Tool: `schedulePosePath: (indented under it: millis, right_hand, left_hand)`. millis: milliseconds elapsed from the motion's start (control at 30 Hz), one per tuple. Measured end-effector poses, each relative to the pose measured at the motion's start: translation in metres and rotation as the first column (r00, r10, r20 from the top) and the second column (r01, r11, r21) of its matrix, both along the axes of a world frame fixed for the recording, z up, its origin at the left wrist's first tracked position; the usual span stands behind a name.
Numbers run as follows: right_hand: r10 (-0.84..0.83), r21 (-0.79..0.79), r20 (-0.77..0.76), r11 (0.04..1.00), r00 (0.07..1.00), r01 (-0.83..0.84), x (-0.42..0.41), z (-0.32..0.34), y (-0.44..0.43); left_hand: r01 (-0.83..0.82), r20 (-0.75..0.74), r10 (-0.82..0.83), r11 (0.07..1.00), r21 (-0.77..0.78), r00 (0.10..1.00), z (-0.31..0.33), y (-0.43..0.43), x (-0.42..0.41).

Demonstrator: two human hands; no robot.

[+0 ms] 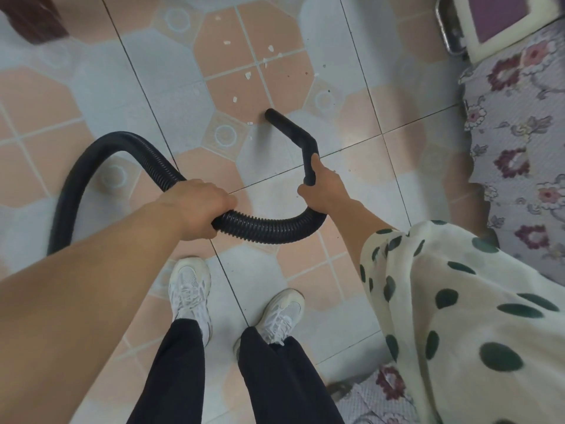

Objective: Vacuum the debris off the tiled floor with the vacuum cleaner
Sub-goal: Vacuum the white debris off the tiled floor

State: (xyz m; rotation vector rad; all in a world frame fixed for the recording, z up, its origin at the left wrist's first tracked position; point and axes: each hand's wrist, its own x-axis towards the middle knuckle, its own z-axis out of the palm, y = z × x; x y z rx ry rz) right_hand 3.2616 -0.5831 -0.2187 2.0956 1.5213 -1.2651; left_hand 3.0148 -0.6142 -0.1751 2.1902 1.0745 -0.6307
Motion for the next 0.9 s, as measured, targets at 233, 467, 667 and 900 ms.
schedulePosePath:
  millis: [233,467,667,900]
  right_hand:
    - [0.055,0.000,0.011,0.998,0.998,-0.055,-0.003,0.002,-0.014]
    - [0.077,-0.051,-0.028,0.996,0.997,-0.078,-0.015,0.004,-0.048]
    - [0.042,-0.030,-0.041,0.999,0.998,-0.044,-0.032,0.002,-0.041]
    - [0.012,-0.107,-0.056,0.994,0.998,-0.018,-0.043,0.016,-0.075]
  left_hand:
    - [-0.042,-0.002,0.042,0.999,0.001,0.999,0.007,-0.028,-0.001]
    - [0.030,-0.024,-0.031,0.999,-0.031,0.999,0.011,-0.049,-0.010]
    - [0.001,-0.021,-0.002,1.000,-0.025,1.000,0.010,-0.046,-0.030]
    - [0.063,0.003,-0.063,0.993,-0.096,0.998,0.015,-0.060,-0.041]
